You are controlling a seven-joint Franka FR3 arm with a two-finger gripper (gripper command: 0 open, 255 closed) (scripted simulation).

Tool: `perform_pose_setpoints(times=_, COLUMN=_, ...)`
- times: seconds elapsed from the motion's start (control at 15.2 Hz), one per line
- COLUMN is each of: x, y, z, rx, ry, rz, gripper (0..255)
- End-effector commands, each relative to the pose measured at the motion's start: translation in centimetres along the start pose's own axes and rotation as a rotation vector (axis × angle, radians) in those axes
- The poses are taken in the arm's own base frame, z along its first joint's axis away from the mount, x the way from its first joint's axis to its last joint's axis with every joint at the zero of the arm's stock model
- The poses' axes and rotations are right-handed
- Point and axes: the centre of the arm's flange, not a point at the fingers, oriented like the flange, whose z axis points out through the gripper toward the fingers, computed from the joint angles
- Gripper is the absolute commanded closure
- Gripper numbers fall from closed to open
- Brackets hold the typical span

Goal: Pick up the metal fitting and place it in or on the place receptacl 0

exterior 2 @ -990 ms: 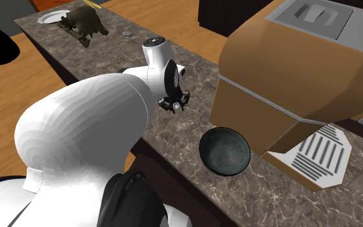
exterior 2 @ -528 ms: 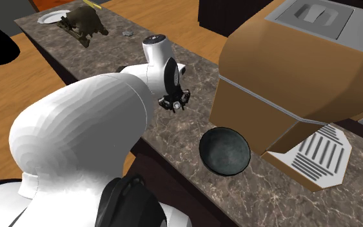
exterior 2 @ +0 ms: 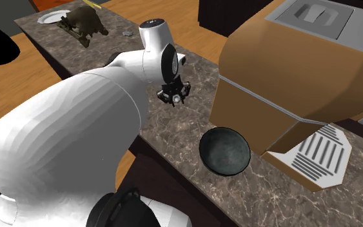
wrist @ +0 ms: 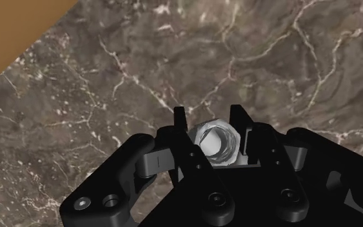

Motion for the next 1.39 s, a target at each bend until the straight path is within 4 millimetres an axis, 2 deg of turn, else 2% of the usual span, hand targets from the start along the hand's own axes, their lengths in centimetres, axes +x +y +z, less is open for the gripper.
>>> perform_pose_setpoints(times=0.0, x=-0.1, y=0.2, z=-1.0, rx=0.000, ry=0.000, rz=0.000, gripper=255)
perform_pose_setpoints(times=1.32, x=-0.5, y=2.1, z=-11.4, rx=0.000, ry=0.000, rz=0.000, gripper=255)
